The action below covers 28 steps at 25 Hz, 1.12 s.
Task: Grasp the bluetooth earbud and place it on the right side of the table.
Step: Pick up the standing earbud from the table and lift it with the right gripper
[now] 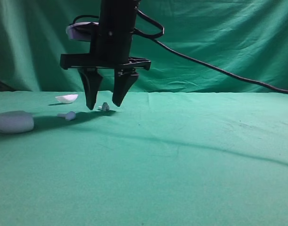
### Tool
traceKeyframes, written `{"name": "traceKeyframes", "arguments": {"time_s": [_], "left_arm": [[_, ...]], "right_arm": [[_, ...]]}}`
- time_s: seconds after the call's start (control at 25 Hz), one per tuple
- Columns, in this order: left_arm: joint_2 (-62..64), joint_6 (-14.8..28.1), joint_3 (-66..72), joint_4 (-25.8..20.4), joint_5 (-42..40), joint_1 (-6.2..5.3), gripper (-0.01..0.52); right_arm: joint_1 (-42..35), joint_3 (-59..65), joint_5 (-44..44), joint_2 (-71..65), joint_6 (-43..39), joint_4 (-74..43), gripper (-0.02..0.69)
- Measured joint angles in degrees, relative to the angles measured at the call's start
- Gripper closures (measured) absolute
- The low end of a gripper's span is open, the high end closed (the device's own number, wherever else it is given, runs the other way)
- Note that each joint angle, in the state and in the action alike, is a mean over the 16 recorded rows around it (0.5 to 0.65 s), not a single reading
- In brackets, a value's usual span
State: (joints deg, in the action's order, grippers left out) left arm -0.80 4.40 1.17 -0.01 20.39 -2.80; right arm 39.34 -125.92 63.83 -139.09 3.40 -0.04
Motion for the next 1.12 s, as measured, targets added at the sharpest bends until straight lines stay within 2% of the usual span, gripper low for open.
{"name": "traceKeyframes", "arguments": {"time_s": [0.12, 0.64, 1.12], "left_arm": [[0.0, 0.0, 0.0, -0.01, 0.0, 0.0, 0.514], [0.0, 0.0, 0.0, 0.0, 0.0, 0.0, 0.514], [0.0, 0.0, 0.0, -0.01, 0.0, 0.0, 0.514]], "right_arm": [[-0.01, -0.07, -1.18, -0.59, -0.24, -0.01, 0.33], [-0.04, -1.75, -1.06, -0.77, -0.88, -0.44, 0.562], [-3.38, -1.52, 5.77, 11.42, -4.93, -5.83, 0.578]]}}
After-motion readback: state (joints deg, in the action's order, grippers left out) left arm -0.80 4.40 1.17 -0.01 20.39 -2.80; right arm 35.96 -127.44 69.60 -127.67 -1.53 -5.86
